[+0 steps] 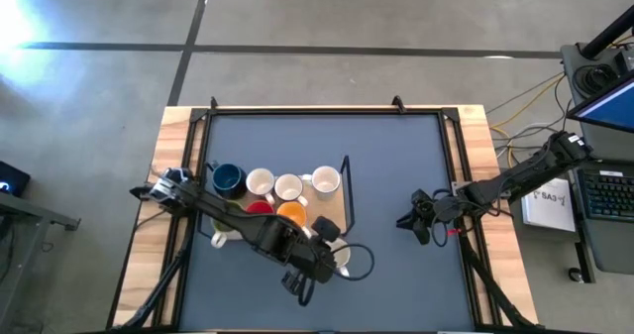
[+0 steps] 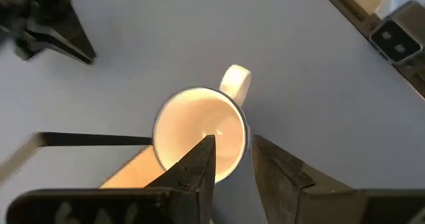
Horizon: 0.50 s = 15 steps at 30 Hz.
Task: Place coffee mugs
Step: Put the white blue patterned mug on the shelf
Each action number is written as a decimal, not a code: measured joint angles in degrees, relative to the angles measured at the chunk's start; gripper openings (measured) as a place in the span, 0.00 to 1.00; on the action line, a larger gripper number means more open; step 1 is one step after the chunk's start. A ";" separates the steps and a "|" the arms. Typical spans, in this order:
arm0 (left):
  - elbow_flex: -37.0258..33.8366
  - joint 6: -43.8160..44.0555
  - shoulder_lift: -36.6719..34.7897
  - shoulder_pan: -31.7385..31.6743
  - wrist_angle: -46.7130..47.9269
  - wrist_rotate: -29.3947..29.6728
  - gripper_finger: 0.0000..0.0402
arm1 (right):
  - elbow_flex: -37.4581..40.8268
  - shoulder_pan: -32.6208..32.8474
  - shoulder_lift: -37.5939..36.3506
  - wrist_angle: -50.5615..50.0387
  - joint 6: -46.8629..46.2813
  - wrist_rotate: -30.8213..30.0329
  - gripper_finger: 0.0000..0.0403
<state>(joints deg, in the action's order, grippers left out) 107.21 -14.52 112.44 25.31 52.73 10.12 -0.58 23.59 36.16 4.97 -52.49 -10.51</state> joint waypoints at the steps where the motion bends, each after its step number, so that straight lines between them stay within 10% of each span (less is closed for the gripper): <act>1: -0.89 0.00 0.00 -0.19 -0.53 -0.41 0.20 | 0.00 -0.02 0.00 0.01 0.00 -0.01 0.17; 15: -8.85 2.16 -0.04 -0.58 -7.28 -0.71 0.20 | 0.00 -0.02 0.00 0.00 0.00 0.00 0.17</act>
<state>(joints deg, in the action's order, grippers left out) 98.36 -12.36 112.40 24.73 45.45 9.41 -0.58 23.57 36.16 4.97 -52.49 -10.52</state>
